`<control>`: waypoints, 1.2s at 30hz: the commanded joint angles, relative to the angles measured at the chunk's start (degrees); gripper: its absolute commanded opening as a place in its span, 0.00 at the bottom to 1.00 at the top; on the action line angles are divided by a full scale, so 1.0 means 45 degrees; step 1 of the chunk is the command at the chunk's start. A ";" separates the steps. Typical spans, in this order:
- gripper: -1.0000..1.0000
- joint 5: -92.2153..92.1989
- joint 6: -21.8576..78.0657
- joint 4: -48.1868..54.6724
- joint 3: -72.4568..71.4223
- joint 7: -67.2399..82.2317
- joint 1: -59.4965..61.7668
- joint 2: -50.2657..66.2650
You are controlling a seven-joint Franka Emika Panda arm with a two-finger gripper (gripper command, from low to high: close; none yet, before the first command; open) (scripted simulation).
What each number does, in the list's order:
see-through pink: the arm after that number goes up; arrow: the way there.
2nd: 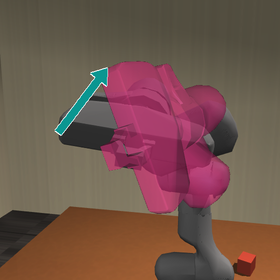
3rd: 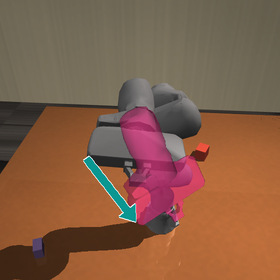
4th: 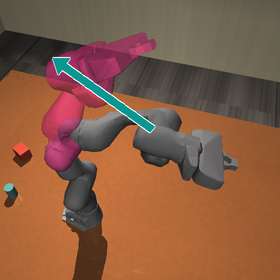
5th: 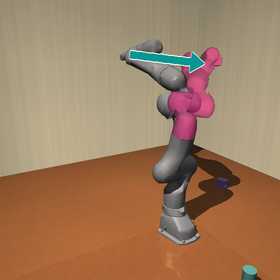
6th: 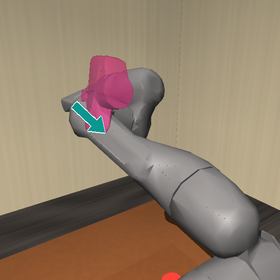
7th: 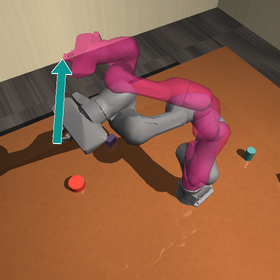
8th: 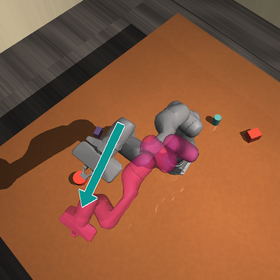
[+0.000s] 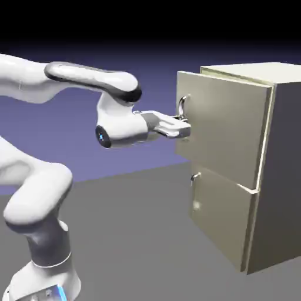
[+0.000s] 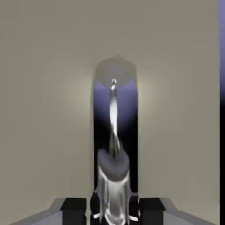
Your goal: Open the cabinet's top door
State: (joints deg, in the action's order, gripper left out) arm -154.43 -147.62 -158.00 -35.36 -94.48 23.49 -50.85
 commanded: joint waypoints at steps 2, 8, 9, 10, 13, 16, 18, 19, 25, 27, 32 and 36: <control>0.00 0.1117 0.0457 -0.0561 0.0809 -0.0516 -0.0576 -0.0355; 0.00 0.4440 0.1840 -0.1968 0.3109 -0.1898 -0.1668 -0.1471; 0.00 0.4994 0.2084 -0.2160 0.3480 -0.2106 -0.1764 -0.1650; 0.00 0.5547 0.2334 -0.2339 0.3848 -0.2307 -0.1837 -0.1823; 0.00 0.7209 0.3127 -0.2801 0.4952 -0.2863 -0.1928 -0.2296; 0.00 0.8870 0.4001 -0.3145 0.6069 -0.3336 -0.1846 -0.2666; 0.00 0.9978 0.4635 -0.3302 0.6832 -0.3596 -0.1710 -0.2833; 0.00 1.0532 0.4968 -0.3357 0.7221 -0.3707 -0.1623 -0.2888; 0.00 1.3854 0.7208 -0.3310 0.9675 -0.4079 -0.0959 -0.2700; 0.00 1.4962 0.8050 -0.3123 1.0542 -0.4083 -0.0749 -0.2404; 0.00 1.7706 1.0385 -0.2158 1.2818 -0.3826 -0.0510 -0.1070; 0.00 1.9598 1.1486 -0.1234 1.4655 -0.3689 -0.1218 -0.0176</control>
State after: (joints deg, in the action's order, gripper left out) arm -66.31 -95.97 -163.47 30.56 -111.07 18.00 -51.70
